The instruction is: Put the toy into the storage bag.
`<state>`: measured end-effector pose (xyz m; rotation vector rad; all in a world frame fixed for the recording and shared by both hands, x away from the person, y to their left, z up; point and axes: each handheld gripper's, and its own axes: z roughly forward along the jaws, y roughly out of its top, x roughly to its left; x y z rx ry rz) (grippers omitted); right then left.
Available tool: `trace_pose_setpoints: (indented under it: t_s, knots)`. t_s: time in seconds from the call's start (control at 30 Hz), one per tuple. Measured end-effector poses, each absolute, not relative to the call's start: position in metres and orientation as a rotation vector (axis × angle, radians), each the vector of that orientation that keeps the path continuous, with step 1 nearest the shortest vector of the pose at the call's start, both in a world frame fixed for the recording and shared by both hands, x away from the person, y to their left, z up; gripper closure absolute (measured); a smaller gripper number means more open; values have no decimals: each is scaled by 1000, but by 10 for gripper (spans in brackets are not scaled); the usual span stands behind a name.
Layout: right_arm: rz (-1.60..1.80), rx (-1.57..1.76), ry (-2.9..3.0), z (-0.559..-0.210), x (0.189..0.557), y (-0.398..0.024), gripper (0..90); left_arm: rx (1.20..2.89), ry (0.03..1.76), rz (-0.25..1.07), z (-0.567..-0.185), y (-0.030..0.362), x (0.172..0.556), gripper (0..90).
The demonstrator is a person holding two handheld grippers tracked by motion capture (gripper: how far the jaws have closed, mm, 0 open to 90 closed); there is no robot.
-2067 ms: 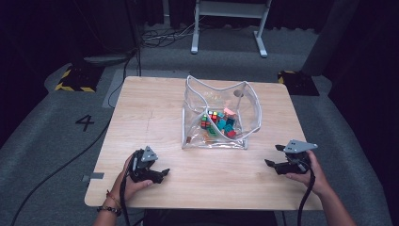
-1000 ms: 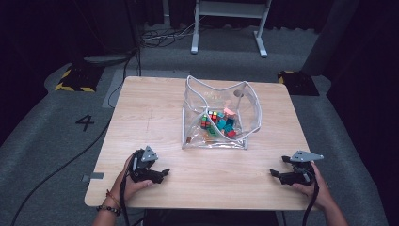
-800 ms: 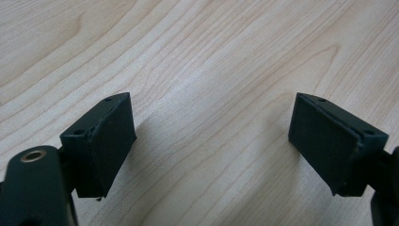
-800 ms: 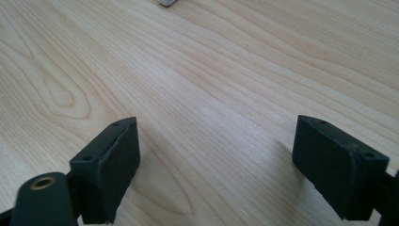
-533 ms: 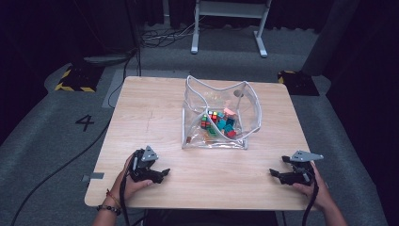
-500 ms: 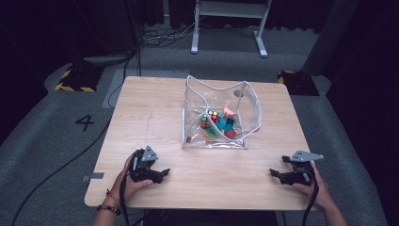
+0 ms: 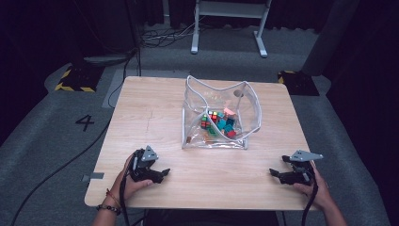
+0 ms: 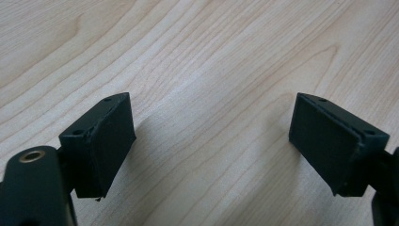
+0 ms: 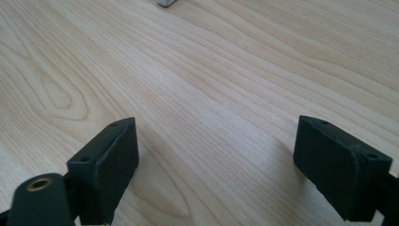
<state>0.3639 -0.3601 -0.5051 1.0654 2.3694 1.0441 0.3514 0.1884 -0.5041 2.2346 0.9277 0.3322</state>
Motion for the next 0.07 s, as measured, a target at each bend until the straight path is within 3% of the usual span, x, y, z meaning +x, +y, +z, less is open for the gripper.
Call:
trace_pose_setpoints:
  t_s: [0.07]
  knots:
    - [1049, 1063, 2368, -505, 364, -360, 143, 2232, 930, 334, -504, 188, 351, 149]
